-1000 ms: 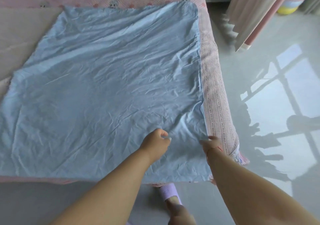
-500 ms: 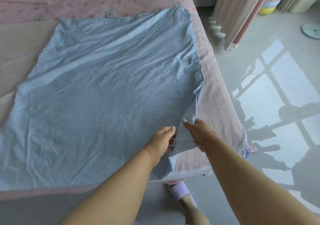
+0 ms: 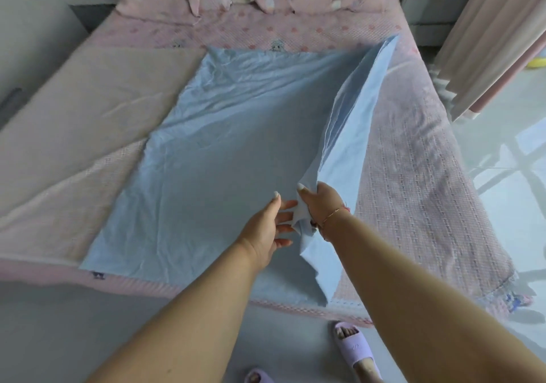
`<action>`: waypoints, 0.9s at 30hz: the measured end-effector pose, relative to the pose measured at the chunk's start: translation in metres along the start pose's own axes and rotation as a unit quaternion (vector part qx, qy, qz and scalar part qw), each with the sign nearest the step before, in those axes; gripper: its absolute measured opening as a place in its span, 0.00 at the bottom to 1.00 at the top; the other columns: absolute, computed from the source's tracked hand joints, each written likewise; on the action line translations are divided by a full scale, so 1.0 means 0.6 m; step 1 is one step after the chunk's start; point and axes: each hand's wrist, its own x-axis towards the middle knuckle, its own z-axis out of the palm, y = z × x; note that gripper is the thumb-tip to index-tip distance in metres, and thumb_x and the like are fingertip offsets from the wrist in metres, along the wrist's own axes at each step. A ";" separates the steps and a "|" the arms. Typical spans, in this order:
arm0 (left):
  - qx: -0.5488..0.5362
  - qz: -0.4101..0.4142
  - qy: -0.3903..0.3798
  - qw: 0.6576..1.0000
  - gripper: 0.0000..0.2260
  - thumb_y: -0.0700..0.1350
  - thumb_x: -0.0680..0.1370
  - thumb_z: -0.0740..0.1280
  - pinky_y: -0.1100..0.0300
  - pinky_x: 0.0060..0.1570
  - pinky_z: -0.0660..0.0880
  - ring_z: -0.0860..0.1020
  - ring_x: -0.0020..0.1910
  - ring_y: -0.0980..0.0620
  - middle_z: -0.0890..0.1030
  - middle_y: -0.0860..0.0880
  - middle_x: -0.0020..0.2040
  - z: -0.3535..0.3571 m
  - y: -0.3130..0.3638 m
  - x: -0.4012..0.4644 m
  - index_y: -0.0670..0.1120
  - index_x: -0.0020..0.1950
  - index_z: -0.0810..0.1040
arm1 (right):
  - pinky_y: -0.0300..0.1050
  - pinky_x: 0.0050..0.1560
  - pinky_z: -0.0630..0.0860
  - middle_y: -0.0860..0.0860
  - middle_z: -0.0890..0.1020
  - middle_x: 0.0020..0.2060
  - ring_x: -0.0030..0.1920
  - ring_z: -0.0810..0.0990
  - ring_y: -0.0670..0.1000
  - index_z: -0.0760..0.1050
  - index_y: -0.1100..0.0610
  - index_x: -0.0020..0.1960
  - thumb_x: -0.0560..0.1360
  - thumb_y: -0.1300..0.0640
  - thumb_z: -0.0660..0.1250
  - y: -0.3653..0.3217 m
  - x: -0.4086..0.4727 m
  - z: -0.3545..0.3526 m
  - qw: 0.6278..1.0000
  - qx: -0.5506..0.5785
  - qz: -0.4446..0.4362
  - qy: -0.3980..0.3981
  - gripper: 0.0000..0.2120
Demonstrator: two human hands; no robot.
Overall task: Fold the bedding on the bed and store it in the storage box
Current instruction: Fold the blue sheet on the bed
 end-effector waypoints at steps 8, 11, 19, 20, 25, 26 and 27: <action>-0.017 0.031 0.039 0.999 0.21 0.60 0.83 0.50 0.54 0.48 0.70 0.80 0.48 0.51 0.84 0.53 0.47 -0.211 0.033 -0.051 0.53 0.52 0.80 | 0.40 0.35 0.69 0.57 0.74 0.41 0.37 0.74 0.56 0.72 0.62 0.50 0.81 0.49 0.54 -0.117 -0.026 0.203 0.992 -0.110 -0.022 -0.054 0.17; -0.023 0.025 0.058 0.998 0.22 0.61 0.82 0.50 0.50 0.55 0.70 0.80 0.51 0.49 0.84 0.50 0.51 -0.286 0.038 -0.059 0.52 0.53 0.80 | 0.47 0.40 0.74 0.60 0.74 0.42 0.41 0.78 0.61 0.74 0.66 0.54 0.82 0.50 0.53 -0.147 -0.031 0.280 0.989 -0.124 -0.030 -0.081 0.21; -0.090 0.011 0.103 0.991 0.24 0.61 0.82 0.50 0.49 0.65 0.67 0.79 0.57 0.49 0.83 0.47 0.54 -0.479 0.068 -0.014 0.48 0.56 0.80 | 0.33 0.20 0.69 0.56 0.74 0.43 0.31 0.70 0.51 0.73 0.56 0.52 0.81 0.53 0.54 -0.218 0.007 0.463 0.981 -0.133 -0.021 -0.136 0.11; -0.097 0.011 0.109 0.989 0.24 0.61 0.82 0.50 0.50 0.65 0.68 0.79 0.56 0.49 0.83 0.47 0.54 -0.498 0.074 -0.006 0.48 0.55 0.79 | 0.33 0.20 0.67 0.56 0.73 0.42 0.33 0.71 0.53 0.72 0.56 0.49 0.81 0.53 0.54 -0.224 0.013 0.483 0.981 -0.135 -0.025 -0.138 0.10; -0.117 0.008 0.130 0.985 0.25 0.60 0.83 0.49 0.55 0.53 0.75 0.81 0.48 0.51 0.84 0.47 0.49 -0.613 0.114 0.045 0.46 0.56 0.79 | 0.41 0.31 0.65 0.52 0.72 0.30 0.31 0.70 0.51 0.74 0.60 0.45 0.82 0.53 0.55 -0.256 0.057 0.608 0.976 -0.110 -0.010 -0.186 0.15; -0.115 0.000 0.138 0.984 0.25 0.60 0.83 0.49 0.55 0.51 0.75 0.81 0.46 0.50 0.84 0.47 0.47 -0.639 0.118 0.058 0.45 0.54 0.80 | 0.41 0.33 0.67 0.52 0.74 0.33 0.33 0.71 0.51 0.76 0.62 0.48 0.82 0.54 0.55 -0.266 0.060 0.632 0.975 -0.103 -0.003 -0.196 0.15; -0.119 -0.010 0.151 0.981 0.25 0.60 0.83 0.49 0.55 0.48 0.76 0.81 0.44 0.50 0.84 0.47 0.44 -0.670 0.121 0.071 0.45 0.53 0.80 | 0.39 0.34 0.69 0.54 0.76 0.38 0.34 0.72 0.51 0.77 0.64 0.53 0.82 0.55 0.55 -0.280 0.063 0.659 0.973 -0.102 0.010 -0.208 0.16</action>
